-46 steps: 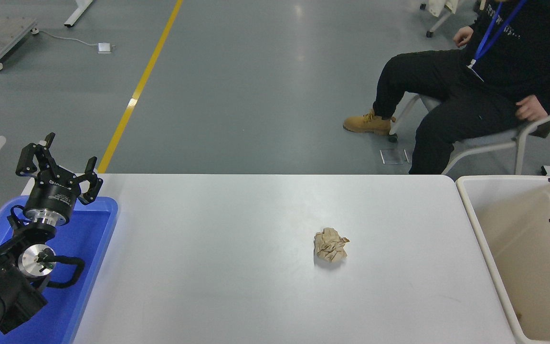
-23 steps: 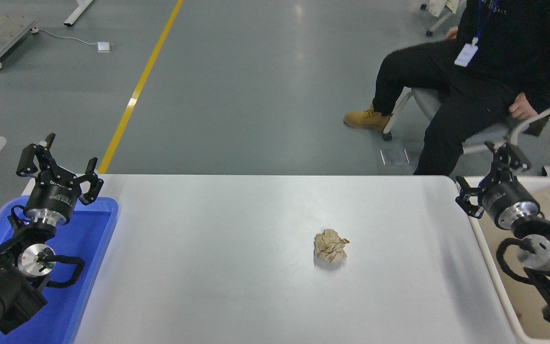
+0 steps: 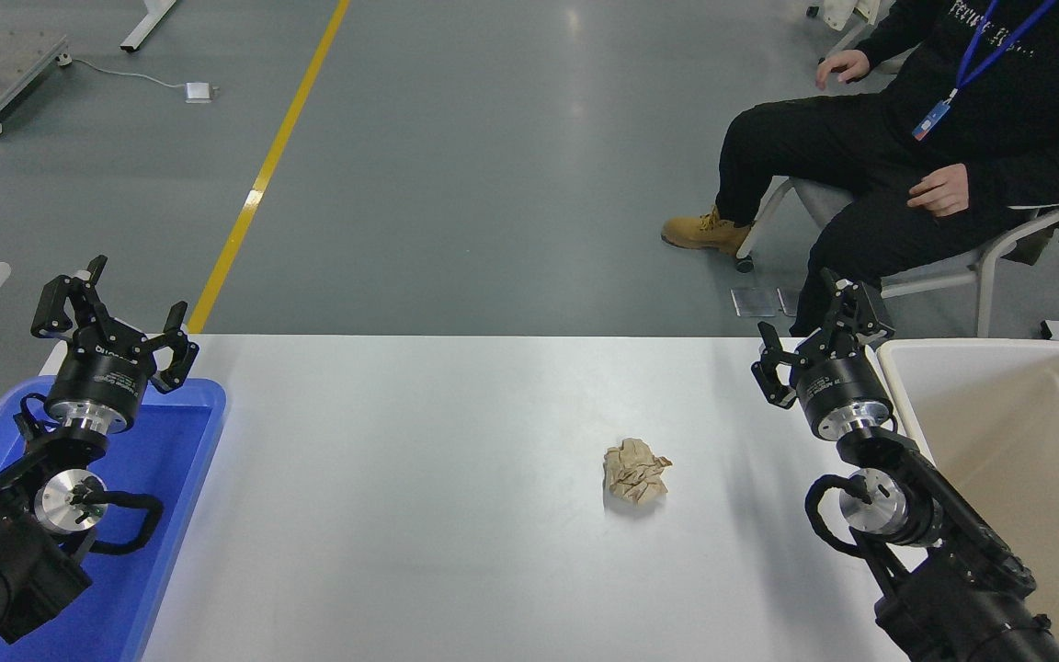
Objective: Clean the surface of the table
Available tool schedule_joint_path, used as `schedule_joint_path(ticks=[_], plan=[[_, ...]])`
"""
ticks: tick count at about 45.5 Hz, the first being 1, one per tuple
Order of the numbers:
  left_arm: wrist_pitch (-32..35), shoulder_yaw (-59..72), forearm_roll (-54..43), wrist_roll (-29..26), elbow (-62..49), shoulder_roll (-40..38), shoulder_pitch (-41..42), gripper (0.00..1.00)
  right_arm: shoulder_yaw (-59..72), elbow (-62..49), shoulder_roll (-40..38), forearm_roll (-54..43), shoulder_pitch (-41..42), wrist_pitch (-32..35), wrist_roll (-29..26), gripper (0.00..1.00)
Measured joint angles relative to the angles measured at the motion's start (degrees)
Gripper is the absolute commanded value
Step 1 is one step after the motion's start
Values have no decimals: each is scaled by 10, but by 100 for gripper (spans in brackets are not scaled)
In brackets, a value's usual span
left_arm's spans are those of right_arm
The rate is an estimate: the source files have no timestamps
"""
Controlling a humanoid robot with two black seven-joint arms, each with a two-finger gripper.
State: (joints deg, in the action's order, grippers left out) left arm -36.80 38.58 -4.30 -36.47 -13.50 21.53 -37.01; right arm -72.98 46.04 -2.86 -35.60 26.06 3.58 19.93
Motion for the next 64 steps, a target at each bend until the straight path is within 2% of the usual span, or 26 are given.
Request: schedule_joint_path(ticks=[30, 36, 50, 56, 64], plan=[[0, 0, 0, 0, 0, 0, 0, 100, 14, 49, 19, -7, -3, -7, 1, 100], [0, 0, 0, 0, 0, 0, 0, 100, 84, 58, -14, -11, 13, -15, -24, 100], [0, 0, 0, 0, 0, 0, 0, 100, 317, 112, -149, -59, 98, -21, -86, 100], [0, 0, 0, 0, 0, 0, 0, 100, 449, 134, -192, -77, 159, -15, -128, 100], [0, 0, 0, 0, 0, 0, 0, 100, 602, 148, -210, -79, 244, -7, -202, 100]])
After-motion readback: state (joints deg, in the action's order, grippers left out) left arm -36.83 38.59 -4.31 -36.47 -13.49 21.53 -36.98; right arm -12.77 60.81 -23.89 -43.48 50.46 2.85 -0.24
